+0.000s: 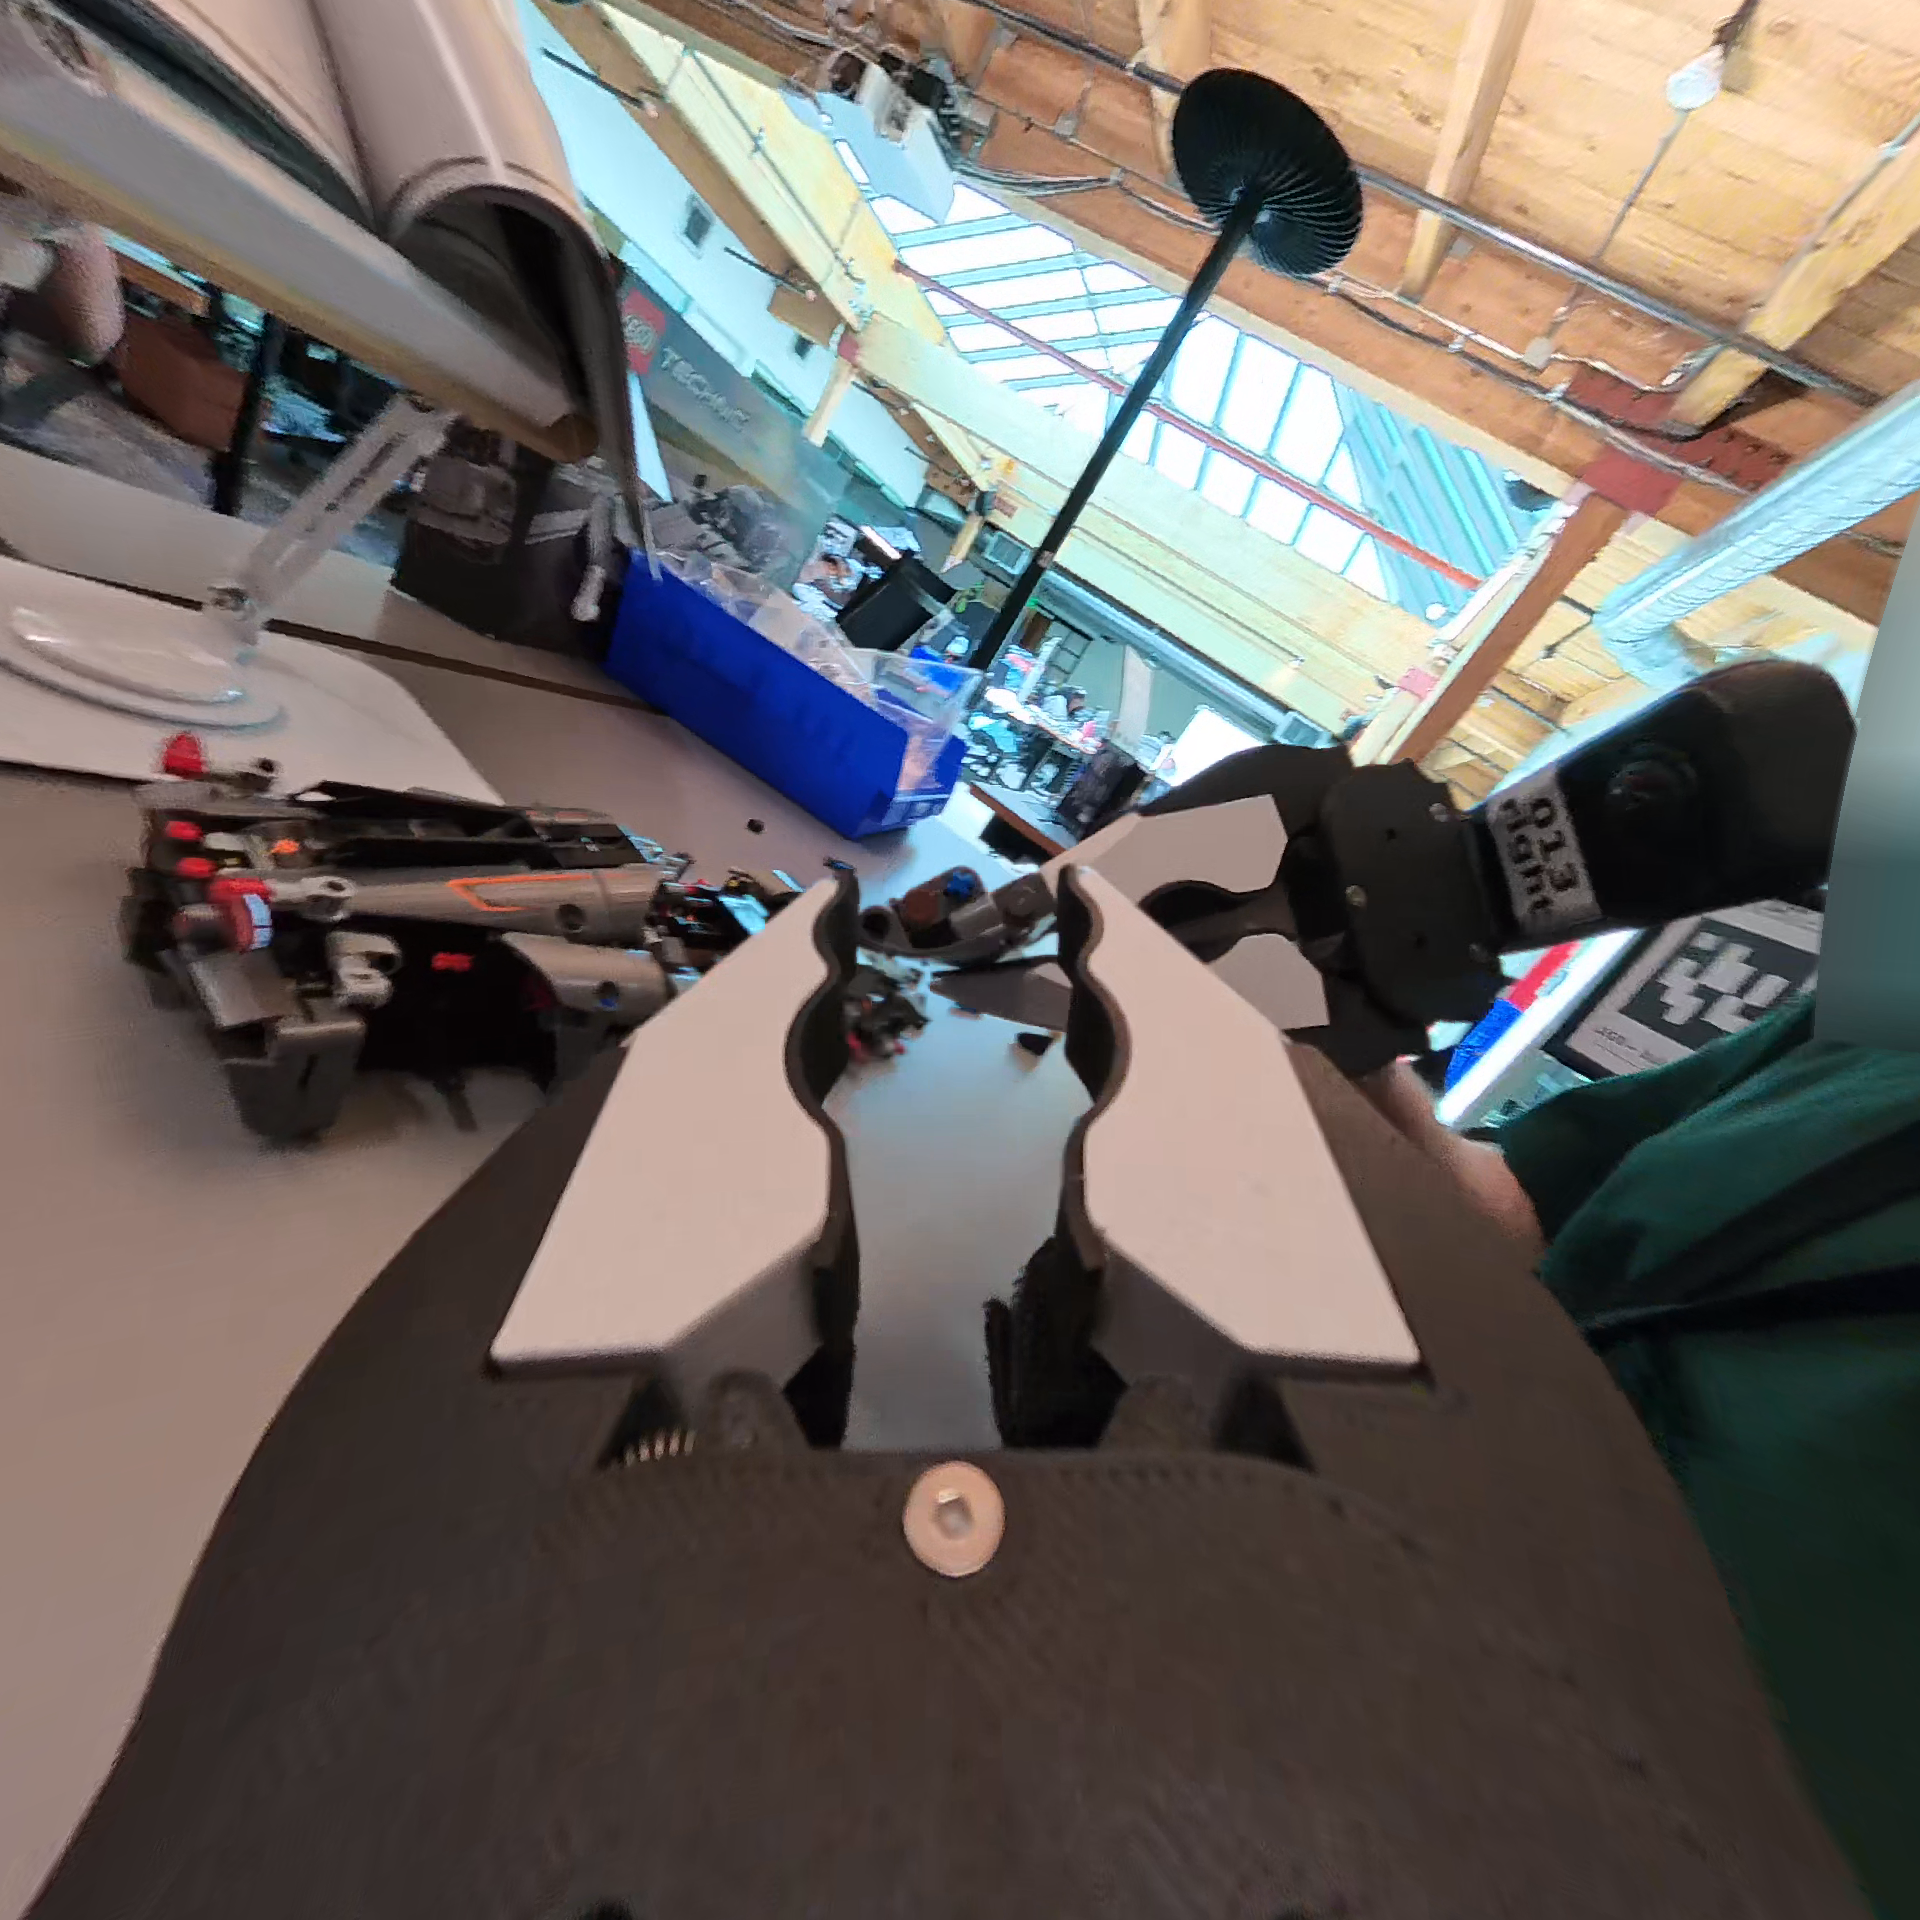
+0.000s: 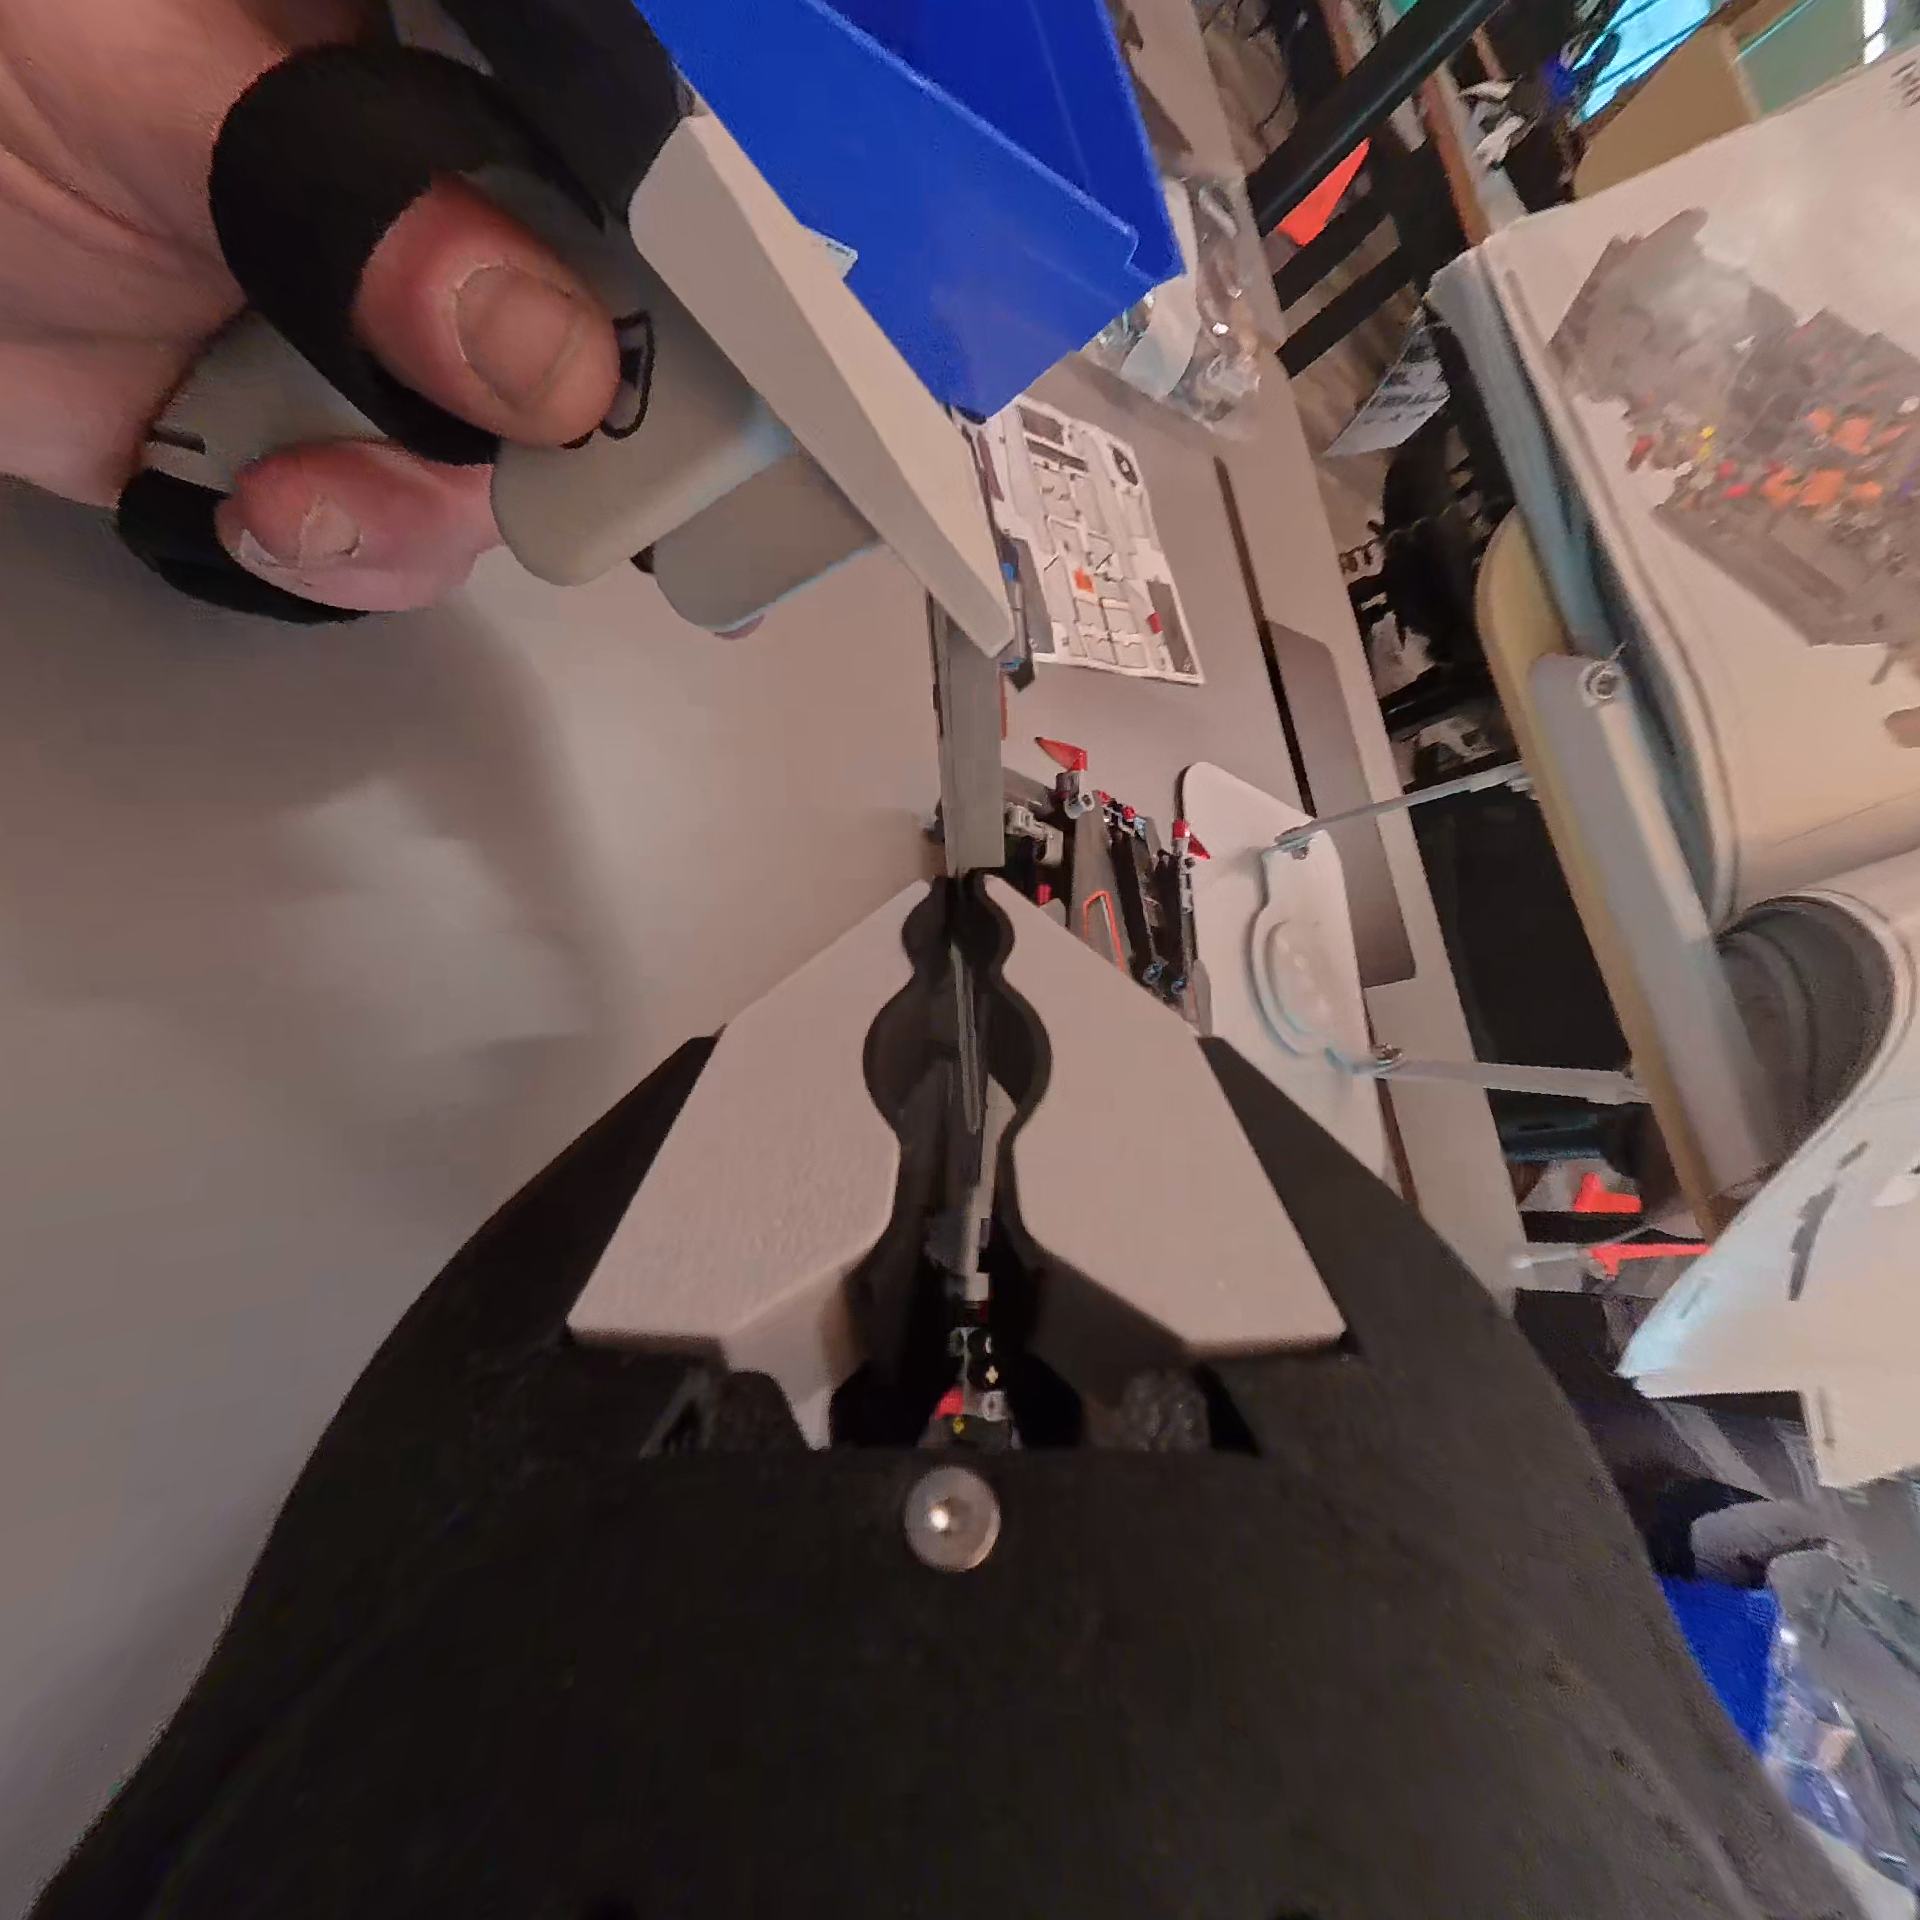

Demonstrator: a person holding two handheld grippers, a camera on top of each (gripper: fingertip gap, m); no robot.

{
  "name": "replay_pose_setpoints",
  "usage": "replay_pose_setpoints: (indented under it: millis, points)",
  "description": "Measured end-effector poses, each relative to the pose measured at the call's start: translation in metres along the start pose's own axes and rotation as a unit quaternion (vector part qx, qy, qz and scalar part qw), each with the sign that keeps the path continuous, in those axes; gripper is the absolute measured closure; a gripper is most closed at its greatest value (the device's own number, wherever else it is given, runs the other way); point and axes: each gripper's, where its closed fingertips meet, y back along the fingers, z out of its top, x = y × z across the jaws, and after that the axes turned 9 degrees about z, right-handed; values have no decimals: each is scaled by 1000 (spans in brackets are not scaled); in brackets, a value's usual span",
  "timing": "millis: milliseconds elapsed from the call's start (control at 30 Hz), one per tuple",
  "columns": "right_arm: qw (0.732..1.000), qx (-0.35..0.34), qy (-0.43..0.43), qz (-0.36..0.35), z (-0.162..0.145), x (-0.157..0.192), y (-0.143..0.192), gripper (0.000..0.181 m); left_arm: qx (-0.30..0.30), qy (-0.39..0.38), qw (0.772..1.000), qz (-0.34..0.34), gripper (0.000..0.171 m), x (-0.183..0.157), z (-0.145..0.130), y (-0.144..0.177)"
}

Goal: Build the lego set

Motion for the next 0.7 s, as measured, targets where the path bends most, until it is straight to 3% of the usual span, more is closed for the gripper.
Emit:
replay_pose_setpoints:
  millis: [267,333,433,500,633,700]
  points:
    - [999,50,-19,2,-18,-7,-22,181,15,-162,977,140,133,29,3,7]
    - [998,54,-23,15,-20,-5,-24,181,49,-250,948,189,136,35,-2,9]
    - [997,73,-14,25,-26,-3,-26,181,100,-395,885,225,145,35,-8,7]
    - [997,71,-12,31,-25,-1,-28,181,132,-439,857,237,151,39,-12,5]
    - [996,73,-21,37,-29,-3,-33,181,144,-375,889,220,158,47,-16,1]
    - [996,70,-28,38,-29,-6,-36,181,140,-364,894,222,158,54,-16,2]
